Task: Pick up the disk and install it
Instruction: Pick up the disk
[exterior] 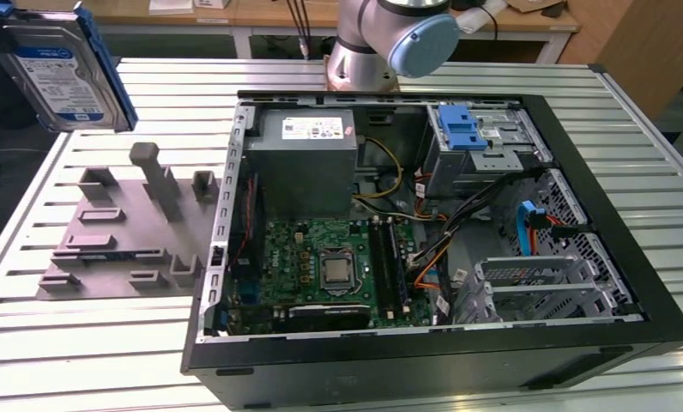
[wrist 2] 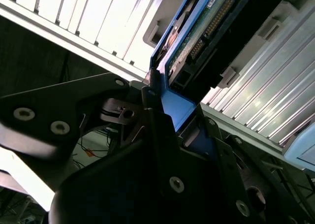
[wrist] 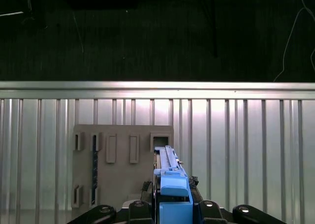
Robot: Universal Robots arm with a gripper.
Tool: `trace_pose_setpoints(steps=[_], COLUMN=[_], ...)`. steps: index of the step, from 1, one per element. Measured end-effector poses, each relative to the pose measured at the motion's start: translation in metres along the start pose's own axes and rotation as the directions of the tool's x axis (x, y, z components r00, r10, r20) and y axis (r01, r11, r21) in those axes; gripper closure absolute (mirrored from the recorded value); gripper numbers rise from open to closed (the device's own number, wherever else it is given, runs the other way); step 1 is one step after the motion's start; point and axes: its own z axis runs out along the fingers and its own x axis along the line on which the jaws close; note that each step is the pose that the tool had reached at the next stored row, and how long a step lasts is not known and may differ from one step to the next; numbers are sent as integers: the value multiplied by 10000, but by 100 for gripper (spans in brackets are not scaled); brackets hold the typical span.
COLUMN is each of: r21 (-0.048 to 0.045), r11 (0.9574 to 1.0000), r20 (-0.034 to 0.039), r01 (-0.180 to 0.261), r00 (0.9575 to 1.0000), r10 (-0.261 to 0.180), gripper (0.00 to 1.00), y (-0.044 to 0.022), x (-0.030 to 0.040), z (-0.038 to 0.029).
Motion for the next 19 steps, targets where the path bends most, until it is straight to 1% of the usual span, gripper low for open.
trace_pose_setpoints(steps=[19], r21=[-1], r11=[10000], r20=[0], r01=[0], r00=[10000], r10=[0], gripper=[64], y=[3], x=[-3], z=[-139])
